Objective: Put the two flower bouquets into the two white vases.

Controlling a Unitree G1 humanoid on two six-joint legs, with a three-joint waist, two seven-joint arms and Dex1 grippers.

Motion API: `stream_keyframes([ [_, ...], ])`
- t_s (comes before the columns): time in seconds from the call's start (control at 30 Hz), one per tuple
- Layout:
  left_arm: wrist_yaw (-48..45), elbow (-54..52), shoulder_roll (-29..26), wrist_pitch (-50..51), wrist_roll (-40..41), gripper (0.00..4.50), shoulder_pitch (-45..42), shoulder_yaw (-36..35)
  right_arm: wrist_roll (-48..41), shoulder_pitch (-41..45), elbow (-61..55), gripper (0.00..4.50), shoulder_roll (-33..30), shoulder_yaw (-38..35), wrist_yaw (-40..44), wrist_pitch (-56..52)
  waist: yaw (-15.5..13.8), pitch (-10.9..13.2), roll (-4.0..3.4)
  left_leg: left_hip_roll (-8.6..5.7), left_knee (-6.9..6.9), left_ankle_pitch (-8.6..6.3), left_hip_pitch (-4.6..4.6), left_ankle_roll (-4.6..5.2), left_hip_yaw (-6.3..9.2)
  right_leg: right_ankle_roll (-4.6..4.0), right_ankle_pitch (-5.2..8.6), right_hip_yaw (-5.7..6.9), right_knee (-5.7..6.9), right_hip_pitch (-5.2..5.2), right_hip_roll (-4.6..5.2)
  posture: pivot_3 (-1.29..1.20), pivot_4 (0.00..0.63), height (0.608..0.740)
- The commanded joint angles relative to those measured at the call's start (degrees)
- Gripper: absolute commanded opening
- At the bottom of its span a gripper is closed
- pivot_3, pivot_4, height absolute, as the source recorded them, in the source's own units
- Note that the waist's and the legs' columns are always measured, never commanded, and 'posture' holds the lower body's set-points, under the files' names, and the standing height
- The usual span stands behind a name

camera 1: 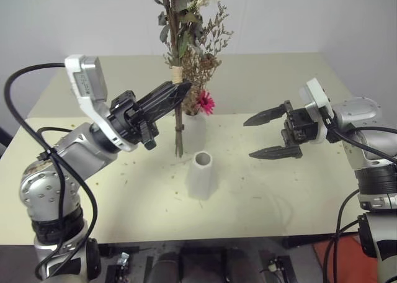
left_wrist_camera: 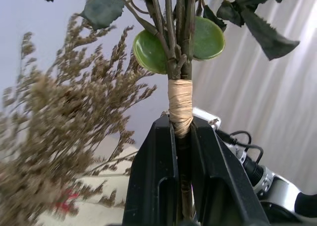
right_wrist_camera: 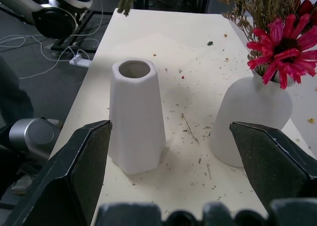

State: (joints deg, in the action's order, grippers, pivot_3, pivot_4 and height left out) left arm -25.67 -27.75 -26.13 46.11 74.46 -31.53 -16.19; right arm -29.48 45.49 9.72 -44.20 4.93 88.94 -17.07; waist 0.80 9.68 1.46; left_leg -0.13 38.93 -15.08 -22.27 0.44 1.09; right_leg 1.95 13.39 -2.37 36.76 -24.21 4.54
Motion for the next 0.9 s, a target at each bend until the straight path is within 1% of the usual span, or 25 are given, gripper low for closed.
stream_keyframes([
  [0.03, -4.21, 0.07, 0.89, -3.97, -4.59, 0.11, -0.14, 3.24, -1.62, -0.87, -3.15, 4.50, -1.16, -2.14, 1.20, -1.42, 0.00, 0.00, 0.00, 0.00, 0.00, 0.00, -0.01, 0.00, 0.00, 0.00, 0.00, 0.00, 0.00, 0.00, 0.00, 0.00, 0.150, 0.740],
  [0.3, -8.39, 1.34, 3.58, -9.70, -15.60, 0.11, 1.23, 10.13, -2.43, -2.79, -5.55, 4.50, -1.51, -3.34, 0.06, -3.06, -0.04, 0.00, 0.00, 0.01, 0.02, 0.00, 0.01, 0.01, 0.00, 0.00, 0.00, 0.00, 0.00, 0.03, -0.01, 0.00, 0.150, 0.740],
  [0.6, -9.80, 1.04, 4.94, -10.80, -17.61, 0.11, 2.66, 11.30, -2.86, -3.93, -6.92, 4.50, -2.08, -4.35, 0.19, -3.94, -0.05, 0.00, 0.00, 0.03, 0.03, 0.00, 0.01, 0.02, 0.00, 0.01, 0.00, -0.01, 0.00, 0.03, -0.02, 0.00, 0.150, 0.740],
  [0.9, -11.26, 0.10, 4.82, -13.02, -22.44, 0.11, 6.61, 13.17, -2.80, -4.01, -6.91, 4.50, -2.09, -4.58, 0.38, -4.23, -0.06, 0.00, 0.00, 0.03, 0.04, 0.00, 0.01, 0.02, 0.00, 0.00, 0.00, -0.01, -0.01, 0.03, -0.03, 0.00, 0.150, 0.740],
])
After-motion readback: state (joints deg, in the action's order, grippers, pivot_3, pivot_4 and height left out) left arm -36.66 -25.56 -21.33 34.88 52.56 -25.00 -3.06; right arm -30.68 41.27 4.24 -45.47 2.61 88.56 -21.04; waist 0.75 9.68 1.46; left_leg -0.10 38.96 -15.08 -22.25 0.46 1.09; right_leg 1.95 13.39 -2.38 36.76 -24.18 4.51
